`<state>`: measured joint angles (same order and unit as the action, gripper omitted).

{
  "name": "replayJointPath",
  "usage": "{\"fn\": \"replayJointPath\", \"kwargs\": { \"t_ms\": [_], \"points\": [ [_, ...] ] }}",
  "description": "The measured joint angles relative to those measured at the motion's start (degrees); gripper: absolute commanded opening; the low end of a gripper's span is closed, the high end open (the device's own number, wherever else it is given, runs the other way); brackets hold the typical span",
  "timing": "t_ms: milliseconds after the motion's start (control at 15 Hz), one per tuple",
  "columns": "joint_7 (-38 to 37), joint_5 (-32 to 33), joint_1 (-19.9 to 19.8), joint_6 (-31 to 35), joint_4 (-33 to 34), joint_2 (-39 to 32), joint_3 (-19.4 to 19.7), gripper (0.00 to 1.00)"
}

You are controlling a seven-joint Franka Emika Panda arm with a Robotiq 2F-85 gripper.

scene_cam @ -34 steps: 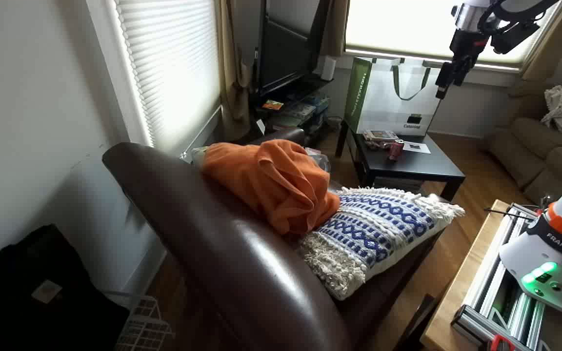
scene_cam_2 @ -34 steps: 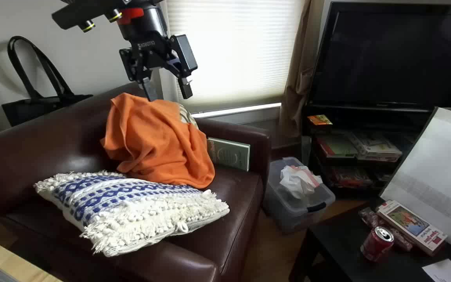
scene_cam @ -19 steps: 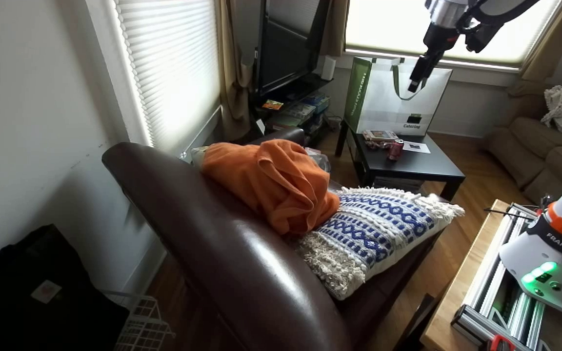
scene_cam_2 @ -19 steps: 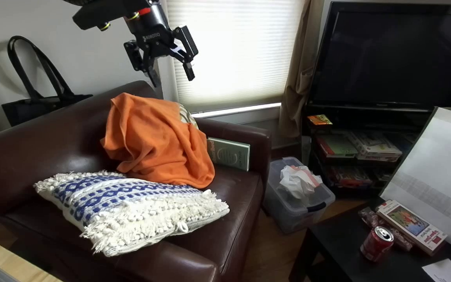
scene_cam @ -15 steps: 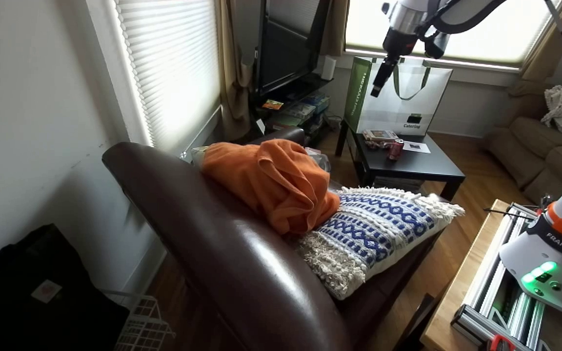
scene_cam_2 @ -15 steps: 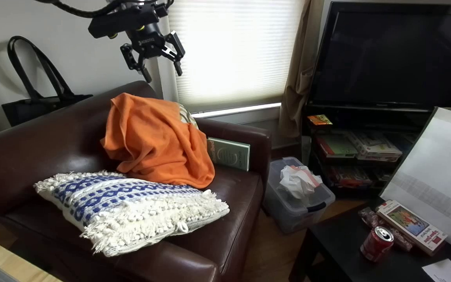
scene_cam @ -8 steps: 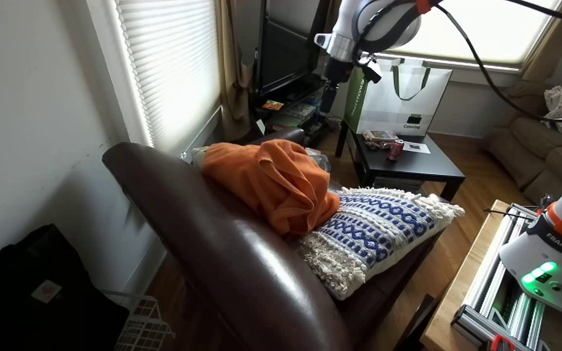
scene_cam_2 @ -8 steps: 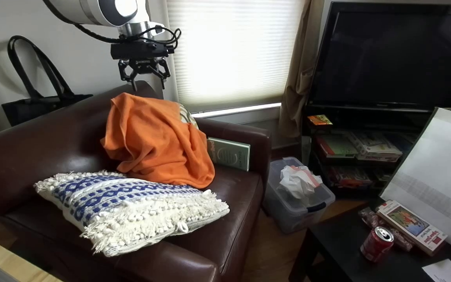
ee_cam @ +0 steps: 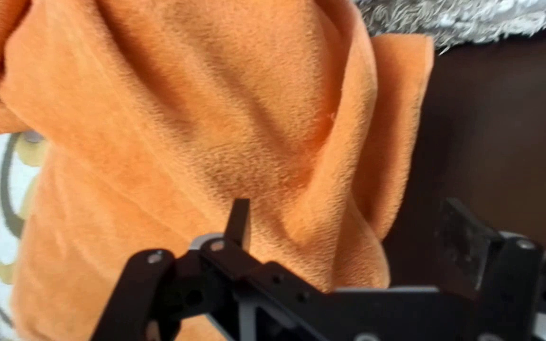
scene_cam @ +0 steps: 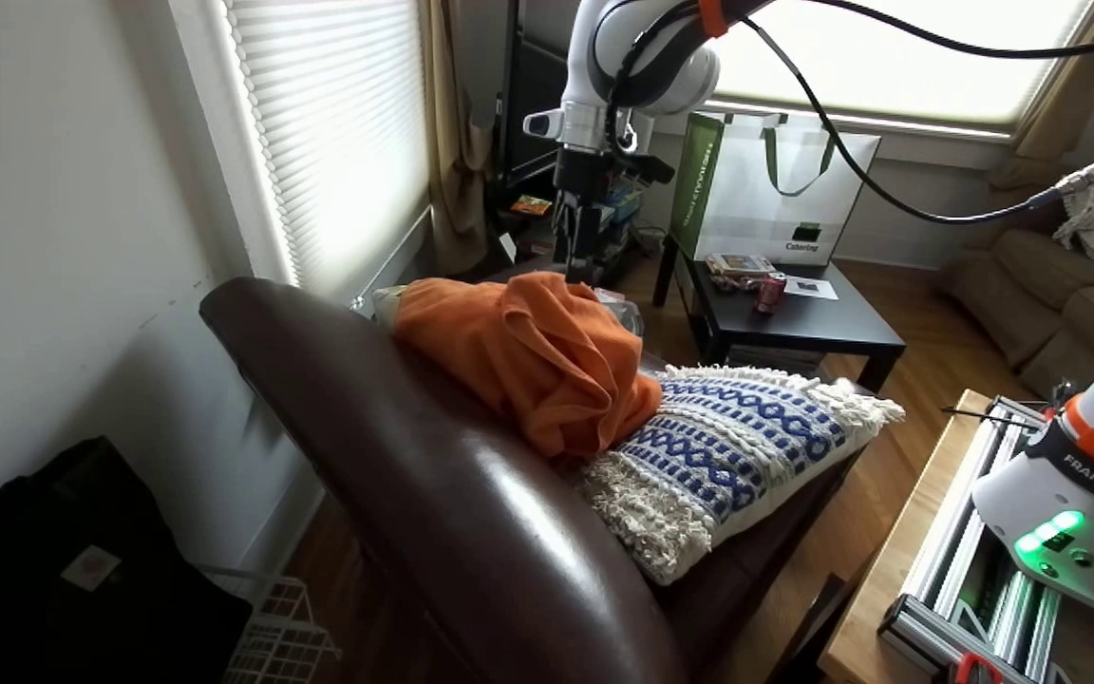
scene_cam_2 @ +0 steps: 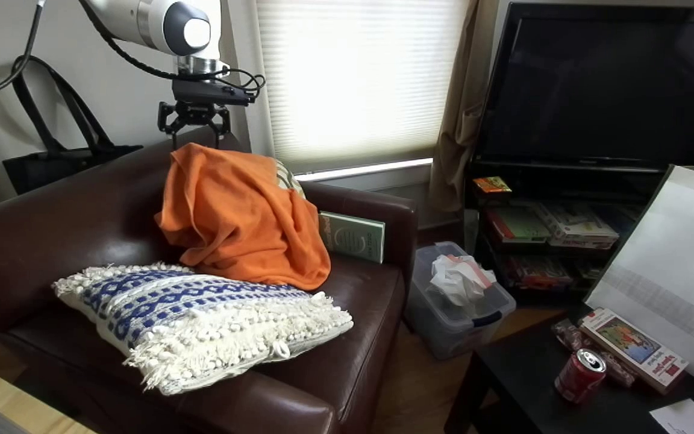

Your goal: Pick up the orange towel and cover it the top of the sofa back support

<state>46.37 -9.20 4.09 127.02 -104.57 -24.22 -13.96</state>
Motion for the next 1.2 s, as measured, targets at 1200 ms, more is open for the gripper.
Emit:
{"fn": "replayJointPath", "kwargs": {
  "t_ms": [1200],
  "points": [
    [8.3,30.1,7.3,0.8,6.9,-4.7,1.1,1.0]
  ]
}}
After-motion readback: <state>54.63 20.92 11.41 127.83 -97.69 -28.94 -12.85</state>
